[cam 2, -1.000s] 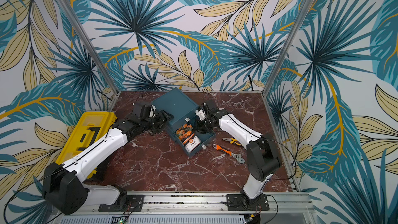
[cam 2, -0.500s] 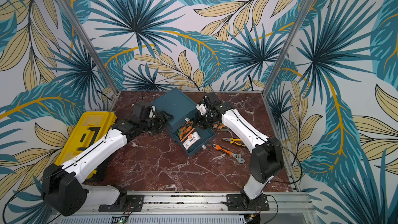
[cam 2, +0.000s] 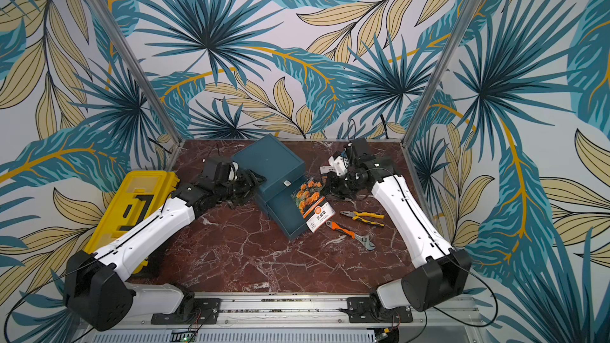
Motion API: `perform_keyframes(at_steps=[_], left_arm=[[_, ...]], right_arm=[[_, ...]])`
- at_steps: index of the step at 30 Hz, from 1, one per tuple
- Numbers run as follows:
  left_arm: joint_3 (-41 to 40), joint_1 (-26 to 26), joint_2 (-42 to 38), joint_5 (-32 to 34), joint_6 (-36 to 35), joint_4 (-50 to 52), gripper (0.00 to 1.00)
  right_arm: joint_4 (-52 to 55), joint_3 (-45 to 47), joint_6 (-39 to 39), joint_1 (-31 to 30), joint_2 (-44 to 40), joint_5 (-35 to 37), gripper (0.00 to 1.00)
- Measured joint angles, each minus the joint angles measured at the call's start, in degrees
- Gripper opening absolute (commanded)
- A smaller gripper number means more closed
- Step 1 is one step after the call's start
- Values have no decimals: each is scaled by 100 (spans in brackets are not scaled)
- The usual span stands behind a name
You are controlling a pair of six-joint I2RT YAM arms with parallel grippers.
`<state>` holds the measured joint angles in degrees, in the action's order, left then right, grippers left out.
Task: Take the seed bags out of the drawer
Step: Pick up the seed packet from the drawer, then place the seed packet at the center of the board.
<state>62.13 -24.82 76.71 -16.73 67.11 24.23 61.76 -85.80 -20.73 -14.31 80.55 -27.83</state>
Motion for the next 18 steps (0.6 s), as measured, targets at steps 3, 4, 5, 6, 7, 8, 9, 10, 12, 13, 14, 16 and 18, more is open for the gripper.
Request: perform_keyframes(at_steps=[3,4,5,6,7,8,9,10,12,13,14,16,18], left_arm=[[0,0,0,-2,0,0,71],[0,0,0,-2,0,0,71],[0,0,0,-2,0,0,71],[0,0,0,-2,0,0,71],[0,0,0,-2,0,0,71],[-2,0,0,-2,0,-4,70],[-9,0,0,-2,2,-17,70],[-20,0,0,-4,2,-39,71],[-33,0,0,-15,2,-74,71],[-33,0,0,-17,2,-79,71],[-33,0,0,-17,4,-81,70],[-33,0,0,-20,7,-81,71],[-33,0,0,-20,9,-81,70]], right_arm=[[28,-15,153,466,-251,109,0],[17,-37,186,584,-280,168,0],[-7,-70,216,697,-284,251,0],[-52,-111,238,793,-256,348,0],[-87,-164,238,870,-197,452,0],[-157,-238,238,949,-94,568,0],[-249,-326,234,1019,44,688,0],[-354,-402,223,1071,184,793,0],[-658,-570,190,1176,621,1047,0],[-776,-636,162,1213,813,1134,0],[-894,-728,138,1257,1062,1211,0],[-1064,-955,81,1346,1574,1285,0],[-1202,-1226,42,1429,2096,1298,0]])
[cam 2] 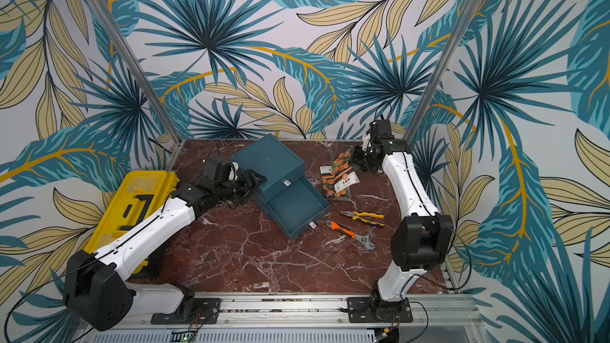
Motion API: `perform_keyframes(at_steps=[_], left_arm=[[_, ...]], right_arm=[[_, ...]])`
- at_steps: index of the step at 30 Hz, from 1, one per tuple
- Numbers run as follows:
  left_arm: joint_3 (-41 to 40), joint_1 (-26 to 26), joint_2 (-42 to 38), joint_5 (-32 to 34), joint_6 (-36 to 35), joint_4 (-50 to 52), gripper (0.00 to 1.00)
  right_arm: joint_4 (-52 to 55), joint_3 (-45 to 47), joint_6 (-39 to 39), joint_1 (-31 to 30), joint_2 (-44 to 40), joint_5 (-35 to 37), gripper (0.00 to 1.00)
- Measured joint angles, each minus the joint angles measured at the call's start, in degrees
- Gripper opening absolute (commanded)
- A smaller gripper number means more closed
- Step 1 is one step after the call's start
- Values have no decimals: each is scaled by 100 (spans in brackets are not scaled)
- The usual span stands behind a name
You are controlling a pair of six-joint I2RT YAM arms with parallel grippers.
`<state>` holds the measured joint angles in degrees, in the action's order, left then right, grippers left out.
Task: Take the seed bags out of the drawer
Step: Place the seed packet at the center of the board.
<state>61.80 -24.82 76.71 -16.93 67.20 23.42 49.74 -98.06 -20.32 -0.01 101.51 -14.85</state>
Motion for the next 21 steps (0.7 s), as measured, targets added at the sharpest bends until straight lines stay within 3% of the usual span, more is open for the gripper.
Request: perform_keyframes(at_steps=[8,21], left_arm=[[0,0,0,0,33,7,71],[-26,-22,-251,44,44,404,71]], right_arm=[[-278,-796,-101,66,1493,-422,0],[-525,-811,-223,114,2260,-750,0]])
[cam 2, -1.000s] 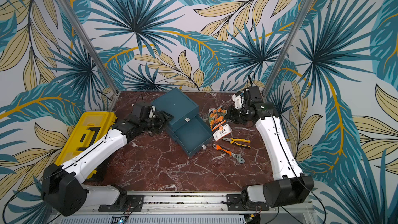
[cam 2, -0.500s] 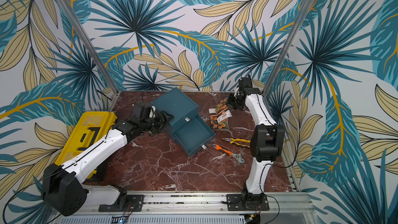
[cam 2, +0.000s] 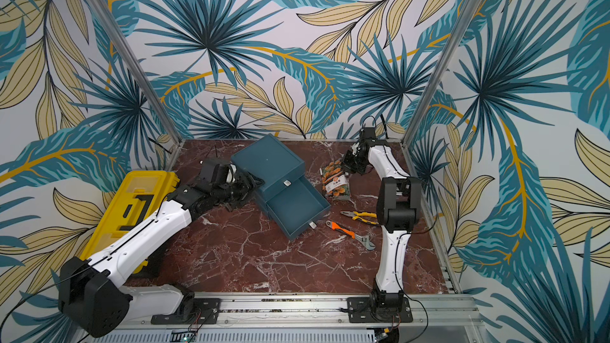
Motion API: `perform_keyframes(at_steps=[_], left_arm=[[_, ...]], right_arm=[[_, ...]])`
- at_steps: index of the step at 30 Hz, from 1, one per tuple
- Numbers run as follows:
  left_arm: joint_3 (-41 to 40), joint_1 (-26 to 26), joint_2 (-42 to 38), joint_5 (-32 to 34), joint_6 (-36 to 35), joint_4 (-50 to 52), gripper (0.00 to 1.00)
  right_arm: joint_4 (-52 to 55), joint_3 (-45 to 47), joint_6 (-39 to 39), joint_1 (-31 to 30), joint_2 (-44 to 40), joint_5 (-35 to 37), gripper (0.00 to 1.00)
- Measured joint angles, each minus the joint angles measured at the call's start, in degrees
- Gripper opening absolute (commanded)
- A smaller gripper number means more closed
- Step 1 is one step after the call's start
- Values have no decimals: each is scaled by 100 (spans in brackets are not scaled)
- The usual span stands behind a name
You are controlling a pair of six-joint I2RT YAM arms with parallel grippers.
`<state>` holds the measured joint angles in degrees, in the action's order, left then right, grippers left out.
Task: Take the seed bags out of the drawer
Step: Place the seed packet at the center of the board.
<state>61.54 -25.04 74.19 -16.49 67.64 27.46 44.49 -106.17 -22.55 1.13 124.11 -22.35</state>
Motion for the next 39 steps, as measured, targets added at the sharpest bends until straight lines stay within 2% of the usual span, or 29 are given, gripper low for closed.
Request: perform_keyframes(at_steps=[5,9,13,23,31,36,39], left_arm=[[-28,-2,-28,0,37,15,71],[-28,-2,-28,0,37,15,71],[-28,-2,-28,0,37,15,71],[-20,-2,-28,24,9,68,76],[26,-2,-28,105,-52,151,77],[76,-2,4,109,-79,195,77],[160,-2,94,105,-105,186,77]], right_arm=[[-129,153,-26,17,0,37,0],[-236,448,-46,17,0,109,12],[-258,767,-37,22,-2,210,14],[-269,1147,20,94,-282,308,42],[-317,1716,46,111,-1342,315,47],[-466,2555,-48,114,-2415,229,47],[-575,3180,-208,114,-3119,87,43]])
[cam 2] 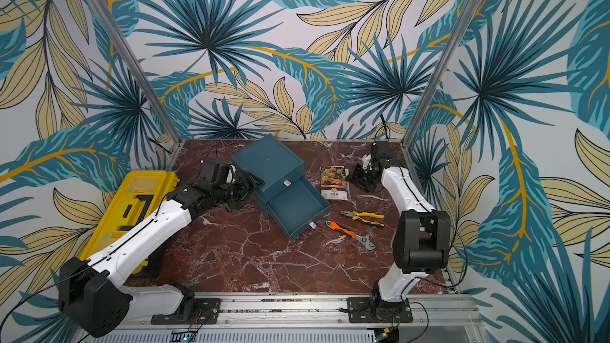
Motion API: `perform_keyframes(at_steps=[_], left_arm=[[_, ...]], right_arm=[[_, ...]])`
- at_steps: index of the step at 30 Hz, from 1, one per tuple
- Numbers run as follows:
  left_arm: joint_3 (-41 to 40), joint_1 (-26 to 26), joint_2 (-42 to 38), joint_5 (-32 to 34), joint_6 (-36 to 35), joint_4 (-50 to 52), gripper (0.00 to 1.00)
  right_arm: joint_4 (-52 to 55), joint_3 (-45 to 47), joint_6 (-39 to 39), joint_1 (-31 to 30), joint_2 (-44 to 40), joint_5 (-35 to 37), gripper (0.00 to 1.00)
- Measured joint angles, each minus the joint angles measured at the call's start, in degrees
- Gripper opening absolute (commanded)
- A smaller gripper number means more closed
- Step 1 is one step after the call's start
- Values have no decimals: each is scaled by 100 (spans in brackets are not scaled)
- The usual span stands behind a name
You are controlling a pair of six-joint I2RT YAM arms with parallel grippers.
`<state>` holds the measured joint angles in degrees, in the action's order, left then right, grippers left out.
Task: Take the seed bags out of the drawer
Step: Place the seed packet at the center of the board, then close the drawer in the storage box.
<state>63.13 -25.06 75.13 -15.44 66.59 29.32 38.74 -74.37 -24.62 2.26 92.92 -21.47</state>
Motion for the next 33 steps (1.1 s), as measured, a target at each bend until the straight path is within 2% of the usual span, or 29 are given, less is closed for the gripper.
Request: perform_keyframes(at_steps=[2,5,13,17,21,33], left_arm=[[52,0,79,-7,-13,-15,77],[127,0,201,-24,-13,-90,77],[170,-2,374,-116,-9,-317,74],[170,-2,374,-133,48,-345,69],[168,-2,374,-149,85,-393,66],[98,-4,348,-151,94,-501,66]], right_arm=[[-94,472,-162,0,-487,-125,38],[-208,1143,-444,-7,-1152,-361,22],[-490,2693,-1292,-409,-2551,-800,3],[-789,3246,-1755,-857,-2990,-903,1],[-1193,3611,-2159,-1189,-3051,-903,0],[-2138,3595,-2708,-1432,-2317,-874,0]])
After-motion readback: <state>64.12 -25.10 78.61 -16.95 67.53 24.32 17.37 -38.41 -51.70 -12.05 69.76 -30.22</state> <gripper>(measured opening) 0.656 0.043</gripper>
